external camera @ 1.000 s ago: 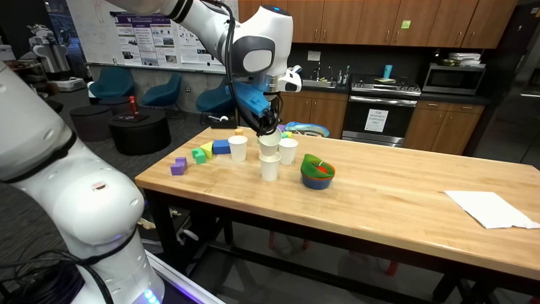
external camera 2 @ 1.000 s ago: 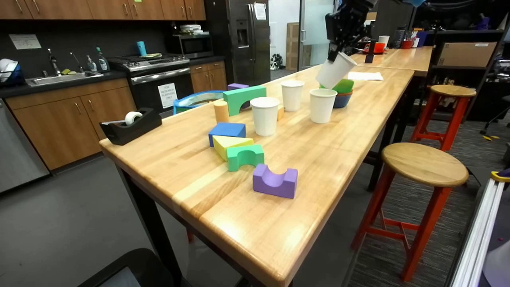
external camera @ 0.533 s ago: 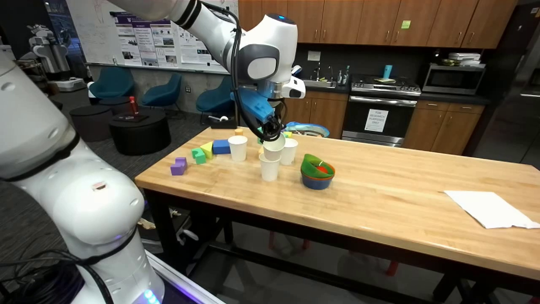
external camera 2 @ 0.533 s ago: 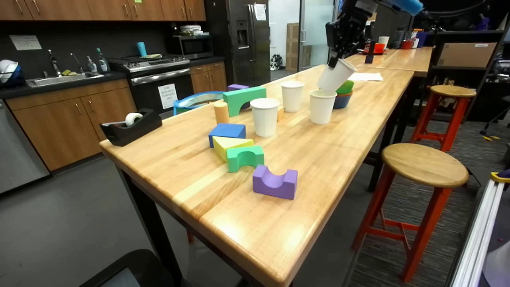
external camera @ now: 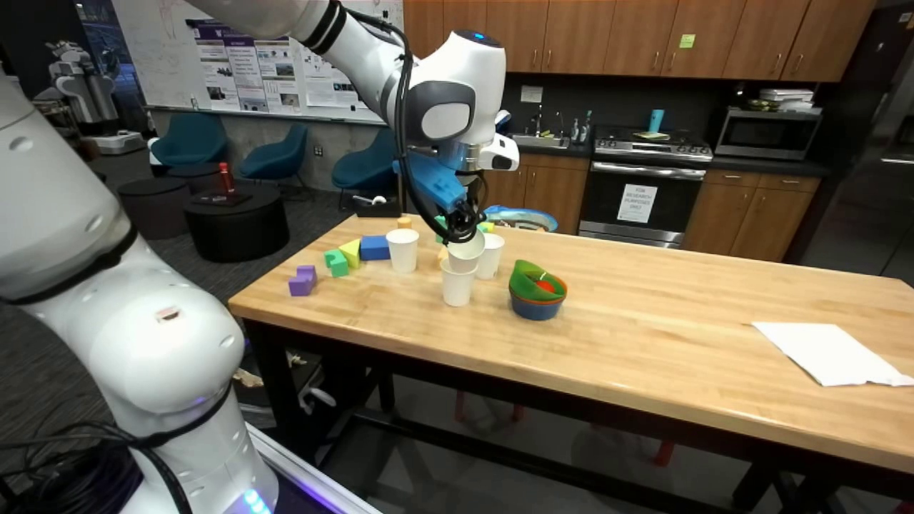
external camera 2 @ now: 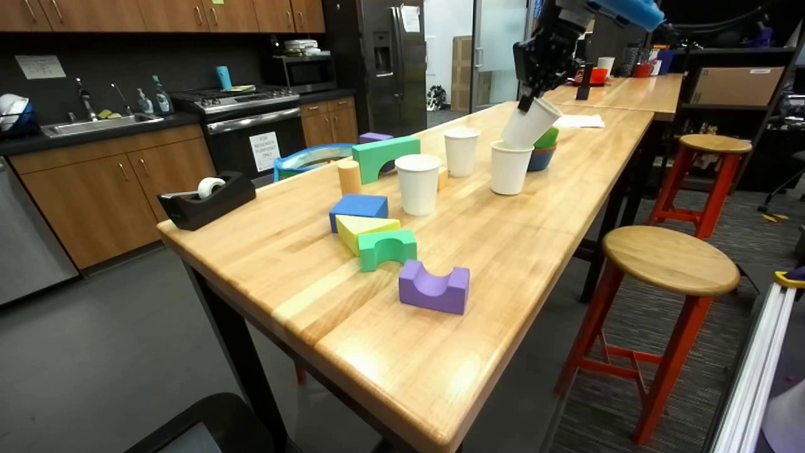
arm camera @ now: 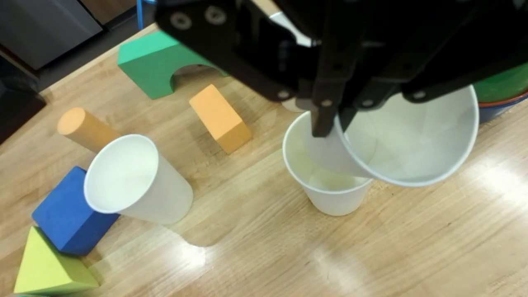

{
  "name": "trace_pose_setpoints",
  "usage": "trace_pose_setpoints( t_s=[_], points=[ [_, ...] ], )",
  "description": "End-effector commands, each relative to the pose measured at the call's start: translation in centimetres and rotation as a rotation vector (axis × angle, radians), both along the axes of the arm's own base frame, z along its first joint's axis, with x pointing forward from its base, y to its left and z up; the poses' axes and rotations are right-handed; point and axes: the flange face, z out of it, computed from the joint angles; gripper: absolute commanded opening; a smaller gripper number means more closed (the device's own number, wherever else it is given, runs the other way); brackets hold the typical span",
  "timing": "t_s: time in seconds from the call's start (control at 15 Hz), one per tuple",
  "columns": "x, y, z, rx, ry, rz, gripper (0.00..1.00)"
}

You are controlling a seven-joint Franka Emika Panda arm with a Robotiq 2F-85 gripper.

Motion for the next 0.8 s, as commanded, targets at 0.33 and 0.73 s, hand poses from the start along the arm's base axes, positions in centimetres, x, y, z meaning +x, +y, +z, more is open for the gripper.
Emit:
trace_pose_setpoints(
  t_s=[0.33, 0.73],
  points=[
    [-0.2, 0.7, -0.1, 0.004, -0.008, 0.023, 0.29],
    [-0.2, 1.0, -0.4, -0.001, 0.000, 0.029, 0.65]
  ],
)
